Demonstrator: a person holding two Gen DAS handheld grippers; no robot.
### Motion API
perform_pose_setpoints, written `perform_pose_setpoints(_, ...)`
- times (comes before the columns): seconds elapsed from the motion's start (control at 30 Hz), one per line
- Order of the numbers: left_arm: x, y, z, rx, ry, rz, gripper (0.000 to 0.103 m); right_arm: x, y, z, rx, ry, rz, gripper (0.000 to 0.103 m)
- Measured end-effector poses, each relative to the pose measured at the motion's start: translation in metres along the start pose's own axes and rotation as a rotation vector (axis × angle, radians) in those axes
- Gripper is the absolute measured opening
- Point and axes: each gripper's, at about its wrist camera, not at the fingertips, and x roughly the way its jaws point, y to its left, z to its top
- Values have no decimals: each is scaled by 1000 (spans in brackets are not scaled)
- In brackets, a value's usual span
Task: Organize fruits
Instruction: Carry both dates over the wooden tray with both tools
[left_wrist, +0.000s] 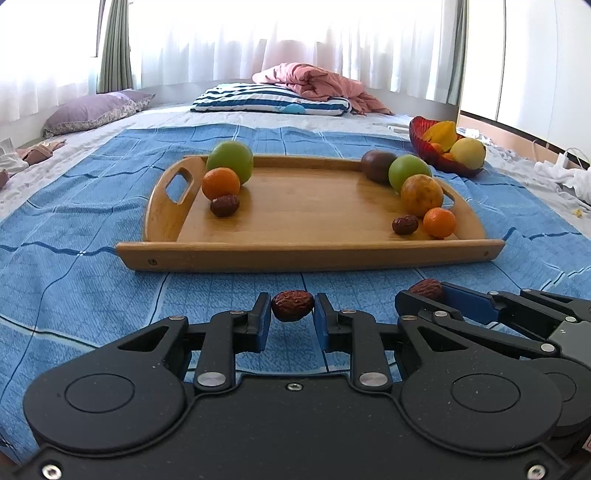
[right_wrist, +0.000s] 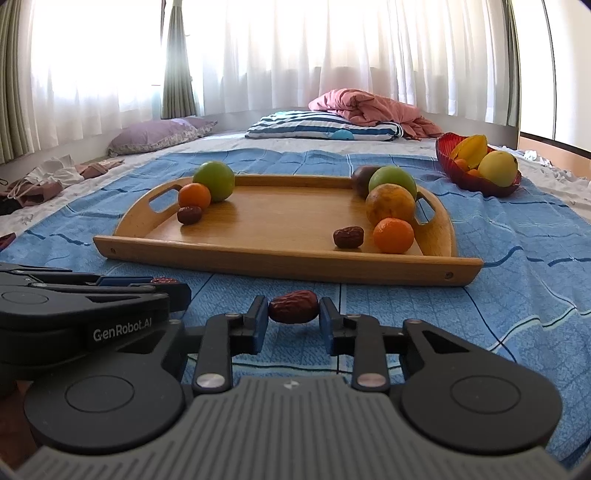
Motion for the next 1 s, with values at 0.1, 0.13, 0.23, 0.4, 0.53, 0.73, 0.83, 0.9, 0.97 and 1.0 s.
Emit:
perform_pose_setpoints(0.1, -2, 1, 4, 1, -8, 1, 24, -2, 2, 3, -5, -13, 4, 34)
perform_pose_setpoints(0.13, -3, 1, 5, 4, -13, 2, 24, -2, 2, 4, -7, -18, 5, 34)
perform_pose_setpoints(0.23, -6, 4, 10, 5, -29, 9, 24, -2, 4, 8, -13, -32, 6, 34)
perform_pose_setpoints(0.4, -7, 14, 19, -6, -46, 27, 24, -1, 6, 13, -5, -41, 10, 34)
perform_pose_setpoints(0.53, -5, 20, 24, -6, -48, 40, 24, 1, 4, 18, 19, -45, 14, 34)
perform_pose_setpoints(0.73, -3, 28, 33, -4, -60, 50, 24, 4, 1, 28, 41, -56, 13, 34)
perform_pose_setpoints(0.83, 1, 32, 38, -7, -59, 47, 24, 5, -1, 32, 44, -63, 9, 34)
perform_pose_setpoints(0.9, 2, 33, 40, -8, -57, 47, 24, 7, -1, 34, 45, -66, 4, 34)
perform_pose_setpoints(0.97, 6, 36, 43, -15, -52, 44, 24, 9, -3, 36, 52, -65, 3, 34)
perform_pose_setpoints(1.0, 8, 38, 45, -19, -49, 43, 24, 11, -4, 37, 57, -62, 1, 34)
